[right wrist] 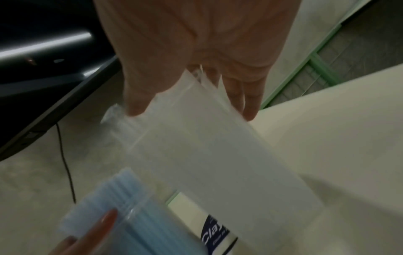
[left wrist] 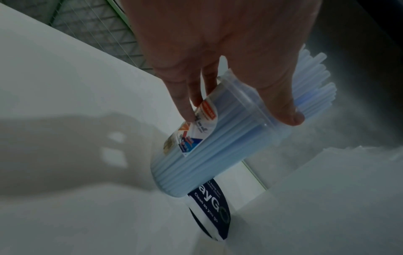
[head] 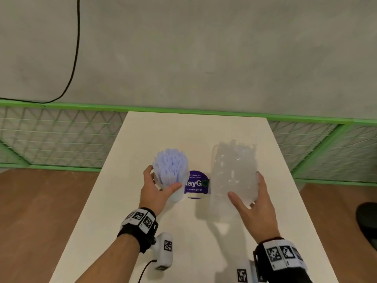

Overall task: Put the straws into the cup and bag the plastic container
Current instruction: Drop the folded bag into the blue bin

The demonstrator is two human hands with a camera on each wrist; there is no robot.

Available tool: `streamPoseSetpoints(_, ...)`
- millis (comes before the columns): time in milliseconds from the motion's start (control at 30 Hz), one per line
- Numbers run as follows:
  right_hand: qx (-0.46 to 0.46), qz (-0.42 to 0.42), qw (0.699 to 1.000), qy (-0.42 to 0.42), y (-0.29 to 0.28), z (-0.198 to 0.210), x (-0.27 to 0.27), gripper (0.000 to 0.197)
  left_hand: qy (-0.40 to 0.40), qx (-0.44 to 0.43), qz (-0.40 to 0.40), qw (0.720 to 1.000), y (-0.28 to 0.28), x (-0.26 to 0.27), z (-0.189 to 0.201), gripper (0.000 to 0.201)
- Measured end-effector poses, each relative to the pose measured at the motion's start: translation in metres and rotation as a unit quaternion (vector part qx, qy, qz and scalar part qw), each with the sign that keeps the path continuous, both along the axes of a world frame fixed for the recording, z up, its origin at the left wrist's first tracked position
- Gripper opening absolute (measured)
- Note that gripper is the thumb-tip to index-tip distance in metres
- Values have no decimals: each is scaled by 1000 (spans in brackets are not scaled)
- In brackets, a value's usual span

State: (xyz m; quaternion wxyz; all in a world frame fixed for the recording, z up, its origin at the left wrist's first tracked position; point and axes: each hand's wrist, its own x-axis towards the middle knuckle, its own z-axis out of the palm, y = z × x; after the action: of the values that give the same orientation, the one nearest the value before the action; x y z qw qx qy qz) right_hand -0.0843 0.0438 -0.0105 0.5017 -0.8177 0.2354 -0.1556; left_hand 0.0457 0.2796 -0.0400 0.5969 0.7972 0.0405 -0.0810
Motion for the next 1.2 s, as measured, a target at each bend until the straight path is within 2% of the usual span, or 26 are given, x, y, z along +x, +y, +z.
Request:
streamPoseSetpoints(133, -14, -14, 1000, -21, 4, -8, 28, 94, 1, 5, 3, 1000, -10, 19, 2, 87)
streamPoseSetpoints(267, -17, 0, 1000, -18, -12, -5, 80, 88, -1, 15, -1, 1000, -23, 62, 2, 77)
streamPoseSetpoints(467, -23, 3, 1000, -12, -45, -3, 189, 89, -8, 6, 3, 1000, -54, 156, 4, 73)
streamPoseSetpoints(600, -7, 2, 1000, -14, -63, -1, 263, 93, -10, 10, -5, 1000, -78, 225, 6, 77)
streamPoseSetpoints(767, -13, -2, 1000, -7, -82, -6, 335, 94, -16, 13, -8, 1000, -106, 294, 10, 76)
streamPoseSetpoints(933, -24, -5, 1000, -2, -92, -3, 374, 93, -20, 11, -12, 1000, -118, 333, 13, 77)
streamPoseSetpoints(1200, -12, -6, 1000, 10, -95, -1, 394, 94, -18, 8, -14, 1000, -118, 350, 10, 80)
